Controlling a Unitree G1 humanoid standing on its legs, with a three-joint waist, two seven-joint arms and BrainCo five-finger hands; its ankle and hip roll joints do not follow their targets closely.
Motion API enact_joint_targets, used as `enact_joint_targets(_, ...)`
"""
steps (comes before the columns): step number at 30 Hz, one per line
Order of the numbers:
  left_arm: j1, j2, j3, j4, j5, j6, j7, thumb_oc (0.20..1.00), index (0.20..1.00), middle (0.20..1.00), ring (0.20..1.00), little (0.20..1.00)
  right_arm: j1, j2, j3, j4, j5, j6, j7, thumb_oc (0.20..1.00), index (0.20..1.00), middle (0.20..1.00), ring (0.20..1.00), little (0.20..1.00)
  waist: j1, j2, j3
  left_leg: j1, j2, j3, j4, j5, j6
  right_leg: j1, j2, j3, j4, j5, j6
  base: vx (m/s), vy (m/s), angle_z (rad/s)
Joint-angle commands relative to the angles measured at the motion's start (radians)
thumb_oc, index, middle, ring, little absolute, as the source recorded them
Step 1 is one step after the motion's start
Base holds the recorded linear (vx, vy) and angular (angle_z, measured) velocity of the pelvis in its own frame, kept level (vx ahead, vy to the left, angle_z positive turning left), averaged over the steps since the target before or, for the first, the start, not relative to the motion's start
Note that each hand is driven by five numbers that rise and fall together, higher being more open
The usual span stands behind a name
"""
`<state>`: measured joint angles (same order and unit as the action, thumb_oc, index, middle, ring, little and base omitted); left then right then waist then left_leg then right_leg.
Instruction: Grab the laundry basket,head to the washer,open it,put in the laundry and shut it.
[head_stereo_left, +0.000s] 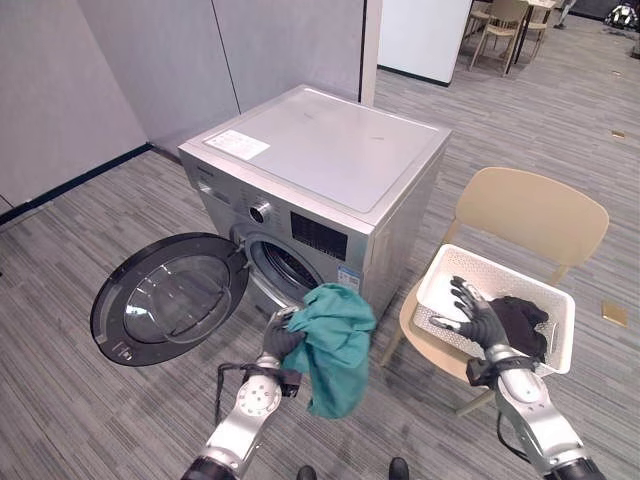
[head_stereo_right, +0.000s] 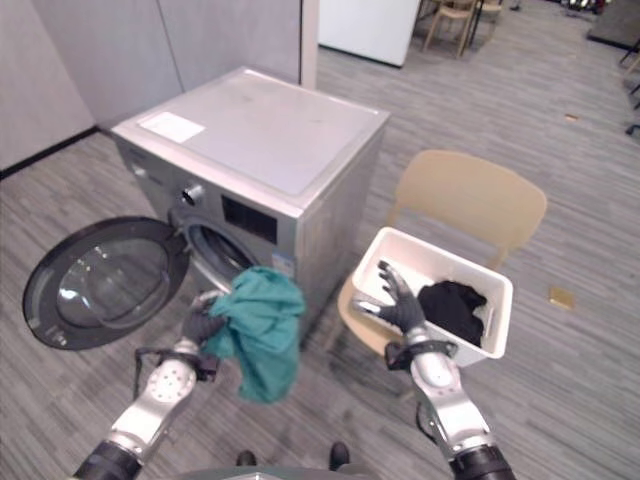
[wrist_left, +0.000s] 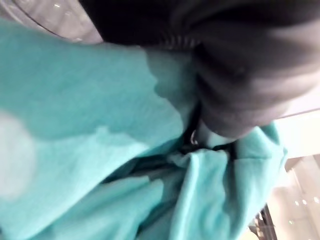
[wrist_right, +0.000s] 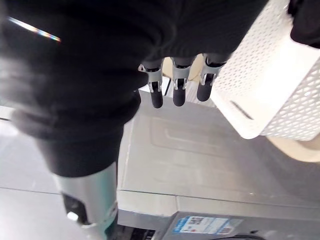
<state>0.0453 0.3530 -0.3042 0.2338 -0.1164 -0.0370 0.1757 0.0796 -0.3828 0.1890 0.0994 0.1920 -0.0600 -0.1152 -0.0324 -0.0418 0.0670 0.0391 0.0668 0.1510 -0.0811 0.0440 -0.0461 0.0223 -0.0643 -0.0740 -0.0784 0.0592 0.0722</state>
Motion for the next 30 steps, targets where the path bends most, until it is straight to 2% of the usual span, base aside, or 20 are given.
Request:
enact_joint_targets(1, -0.059, 0.008, 0.057, 0.051, -0.06, -0.055, -0.012, 0.2, 0.2, 0.2, 0.2, 0.2, -0.005, -0.015, -0.034, 0.042, -0.05, -0.012, 0.014, 1.0, 1.0, 1.0, 1.0, 1.0, -0.014, -0.017, -0.033, -0.022, -0.007, -0.03, -0.006, -0.041, -0.01, 0.017, 0.019, 0.027, 0.102, -0.153, 0.028, 0.0, 0.0, 0.0)
enact_joint_targets(5, -0.009, 0.033, 0.127, 0.088, -0.084, -0.054, -0.043, 0.2, 0.2, 0.2, 0.2, 0.2, 0.037, -0.05, -0.02, 0.176, -0.071, 0.002, 0.088, 1.0, 1.0, 1.0, 1.0, 1.0, -0.004, -0.021, -0.019, -0.024, -0.006, -0.038, -0.006, -0.035, -0.012, 0.012, 0.023, 0.026, 0.113, -0.158, 0.026, -0.01, -0.044, 0.01)
enact_joint_targets(8, 0.014, 0.053, 0.168, 0.118, -0.075, -0.055, -0.05, 0.2, 0.2, 0.2, 0.2, 0.2, 0.037, -0.078, 0.004, 0.244, -0.161, -0.002, 0.1, 1.0, 1.0, 1.0, 1.0, 1.0, 0.008, -0.019, -0.002, -0.022, -0.005, -0.044, -0.006, -0.029, -0.011, 0.008, 0.027, 0.022, 0.127, -0.167, 0.022, -0.03, -0.042, 0.01)
enact_joint_targets(12, 0.035, 0.071, 0.214, 0.174, -0.067, -0.055, -0.032, 0.2, 0.2, 0.2, 0.2, 0.2, 0.012, -0.108, 0.022, 0.312, -0.286, -0.008, 0.065, 1.0, 1.0, 1.0, 1.0, 1.0, 0.034, -0.016, 0.055, -0.072, -0.003, -0.057, 0.048, -0.022, -0.011, -0.01, 0.027, 0.006, 0.142, -0.178, 0.01, -0.1, -0.039, 0.14)
enact_joint_targets(15, 0.032, 0.068, 0.223, 0.206, -0.075, -0.056, -0.019, 0.2, 0.2, 0.2, 0.2, 0.2, 0.001, -0.105, 0.019, 0.359, -0.312, -0.006, 0.032, 1.0, 1.0, 1.0, 1.0, 1.0, 0.053, -0.017, 0.102, -0.167, -0.008, -0.077, 0.126, -0.022, -0.018, -0.029, 0.014, -0.041, 0.139, -0.181, 0.001, -0.16, -0.027, 0.32)
enact_joint_targets(16, 0.031, 0.065, 0.225, 0.208, -0.079, -0.055, -0.014, 0.2, 0.2, 0.2, 0.2, 0.2, 0.001, -0.101, 0.016, 0.372, -0.318, -0.005, 0.021, 1.0, 1.0, 1.0, 1.0, 1.0, 0.057, -0.018, 0.111, -0.205, -0.007, -0.065, 0.157, -0.021, -0.021, -0.03, 0.005, -0.075, 0.132, -0.182, 0.0, -0.09, -0.022, 1.01)
enact_joint_targets(18, 0.037, 0.052, 0.23, 0.206, -0.081, -0.051, -0.009, 0.2, 0.2, 0.2, 0.2, 0.2, 0.013, -0.09, 0.011, 0.399, -0.336, 0.012, 0.003, 1.0, 1.0, 1.0, 1.0, 1.0, 0.053, -0.018, 0.117, -0.237, 0.033, 0.069, 0.173, -0.007, -0.027, -0.021, -0.014, -0.15, 0.112, -0.187, 0.002, 0.02, 0.031, 1.06)
enact_joint_targets(19, 0.043, 0.048, 0.23, 0.205, -0.08, -0.052, -0.009, 0.2, 0.2, 0.2, 0.2, 0.2, 0.018, -0.084, 0.017, 0.419, -0.343, 0.015, -0.002, 1.0, 1.0, 1.0, 1.0, 1.0, 0.048, -0.018, 0.113, -0.226, 0.054, 0.134, 0.165, -0.024, -0.034, -0.005, -0.024, -0.175, 0.101, -0.196, 0.012, 0.19, 0.158, 1.2)
enact_joint_targets(20, 0.04, 0.037, 0.223, 0.21, -0.073, -0.054, -0.007, 0.2, 0.2, 0.2, 0.2, 0.2, 0.013, -0.074, 0.024, 0.448, -0.352, 0.023, -0.012, 1.0, 1.0, 1.0, 1.0, 1.0, 0.04, -0.021, 0.109, -0.23, 0.086, 0.228, 0.165, -0.018, -0.032, 0.019, -0.044, -0.224, 0.082, -0.187, 0.024, 0.18, 0.137, 1.48)
enact_joint_targets(21, 0.039, 0.037, 0.223, 0.211, -0.073, -0.054, -0.007, 0.2, 0.2, 0.2, 0.2, 0.2, 0.012, -0.073, 0.024, 0.449, -0.353, 0.023, -0.013, 1.0, 1.0, 1.0, 1.0, 1.0, 0.038, -0.022, 0.109, -0.231, 0.086, 0.226, 0.167, -0.018, -0.032, 0.019, -0.044, -0.226, 0.08, -0.186, 0.024, 0.17, 0.241, 1.59)
enact_joint_targets(22, 0.012, 0.029, 0.216, 0.21, -0.081, -0.053, 0.005, 0.2, 0.2, 0.2, 0.2, 0.2, 0.005, -0.069, 0.026, 0.463, -0.355, 0.035, -0.028, 1.0, 1.0, 1.0, 1.0, 1.0, 0.033, -0.025, 0.111, -0.245, 0.13, 0.314, 0.187, -0.009, -0.034, 0.036, -0.072, -0.29, 0.088, -0.189, 0.027, 0.09, 0.143, 1.25)
enact_joint_targets(23, 0.011, 0.029, 0.216, 0.21, -0.081, -0.053, 0.006, 0.2, 0.2, 0.2, 0.2, 0.2, 0.003, -0.068, 0.026, 0.465, -0.355, 0.034, -0.028, 1.0, 1.0, 1.0, 1.0, 1.0, 0.031, -0.025, 0.111, -0.248, 0.131, 0.312, 0.192, -0.01, -0.034, 0.035, -0.072, -0.292, 0.088, -0.19, 0.027, 0.16, 0.227, 1.27)
enact_joint_targets(24, 0.006, 0.023, 0.215, 0.207, -0.09, -0.053, 0.004, 0.2, 0.2, 0.2, 0.2, 0.2, 0.003, -0.06, 0.027, 0.474, -0.36, 0.041, -0.027, 1.0, 1.0, 1.0, 1.0, 1.0, 0.026, -0.019, 0.103, -0.23, 0.132, 0.337, 0.167, -0.018, -0.026, 0.041, -0.08, -0.315, 0.099, -0.196, 0.03, 0.26, 0.254, 1.3)
enact_joint_targets(26, -0.009, 0.014, 0.197, 0.196, -0.089, -0.058, 0.006, 0.2, 0.2, 0.2, 0.2, 0.2, -0.01, -0.051, 0.033, 0.484, -0.358, 0.037, -0.038, 1.0, 1.0, 1.0, 1.0, 1.0, 0.021, -0.021, 0.094, -0.238, 0.115, 0.334, 0.179, -0.029, -0.013, 0.063, -0.103, -0.342, 0.122, -0.205, 0.035, 0.34, 0.306, 1.03)
enact_joint_targets(27, -0.02, 0.021, 0.192, 0.192, -0.087, -0.057, 0.006, 0.2, 0.2, 0.2, 0.2, 0.2, -0.02, -0.043, 0.039, 0.485, -0.36, 0.048, -0.033, 1.0, 1.0, 1.0, 1.0, 1.0, 0.027, -0.034, 0.09, -0.245, 0.084, 0.313, 0.189, -0.062, 0.01, 0.065, -0.136, -0.344, 0.174, -0.199, 0.04, 0.21, 0.187, 0.62)
enact_joint_targets(28, -0.02, 0.022, 0.193, 0.191, -0.087, -0.056, 0.006, 0.2, 0.2, 0.2, 0.2, 0.2, -0.02, -0.043, 0.039, 0.485, -0.36, 0.049, -0.032, 1.0, 1.0, 1.0, 1.0, 1.0, 0.026, -0.036, 0.09, -0.246, 0.082, 0.312, 0.19, -0.064, 0.012, 0.064, -0.139, -0.344, 0.179, -0.201, 0.042, 0.31, 0.253, 0.55)
enact_joint_targets(30, -0.041, 0.044, 0.192, 0.183, -0.083, -0.056, 0.011, 0.2, 0.2, 0.2, 0.2, 0.2, -0.043, -0.028, 0.064, 0.479, -0.355, 0.045, -0.033, 1.0, 1.0, 1.0, 1.0, 1.0, 0.028, -0.057, 0.108, -0.238, 0.043, 0.28, 0.196, -0.101, 0.037, 0.018, -0.171, -0.298, 0.307, -0.149, 0.048, 0.28, 0.209, 0.49)
